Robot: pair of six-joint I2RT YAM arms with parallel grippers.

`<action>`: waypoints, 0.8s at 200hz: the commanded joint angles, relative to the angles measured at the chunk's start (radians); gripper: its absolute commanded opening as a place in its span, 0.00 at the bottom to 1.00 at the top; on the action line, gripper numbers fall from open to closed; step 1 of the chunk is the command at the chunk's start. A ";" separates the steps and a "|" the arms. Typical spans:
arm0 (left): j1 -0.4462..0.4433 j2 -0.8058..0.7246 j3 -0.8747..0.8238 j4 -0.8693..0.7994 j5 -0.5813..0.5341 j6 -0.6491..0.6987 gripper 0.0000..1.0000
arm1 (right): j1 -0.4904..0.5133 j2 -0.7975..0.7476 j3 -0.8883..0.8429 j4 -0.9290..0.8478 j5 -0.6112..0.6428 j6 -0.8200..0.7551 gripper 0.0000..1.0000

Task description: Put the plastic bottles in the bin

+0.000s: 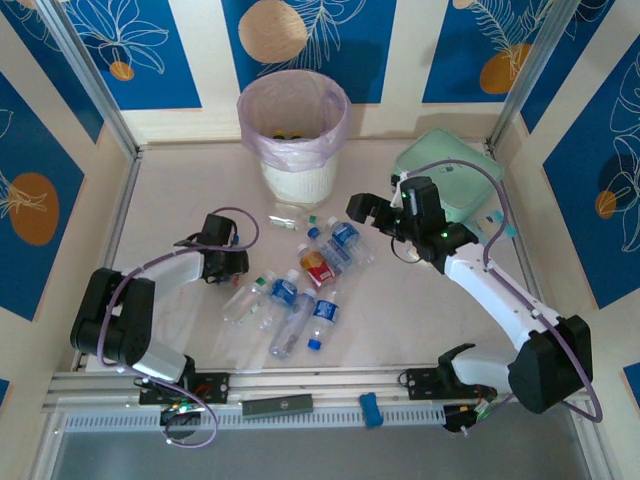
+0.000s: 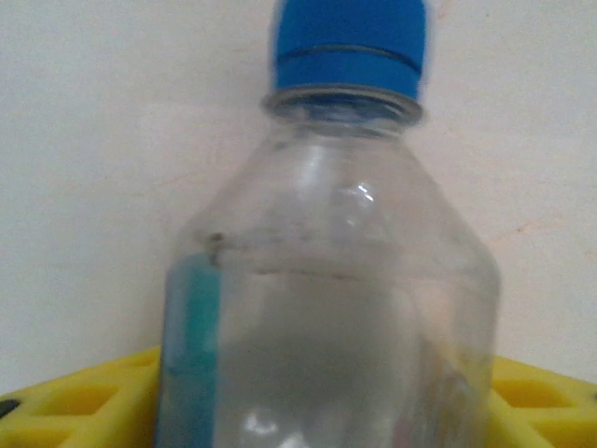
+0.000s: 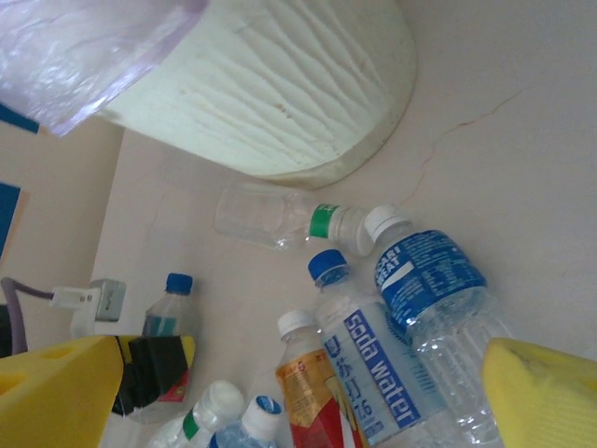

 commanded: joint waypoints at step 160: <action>-0.008 -0.380 0.279 -0.094 0.182 0.035 0.39 | -0.016 0.108 0.062 -0.060 -0.006 0.034 0.99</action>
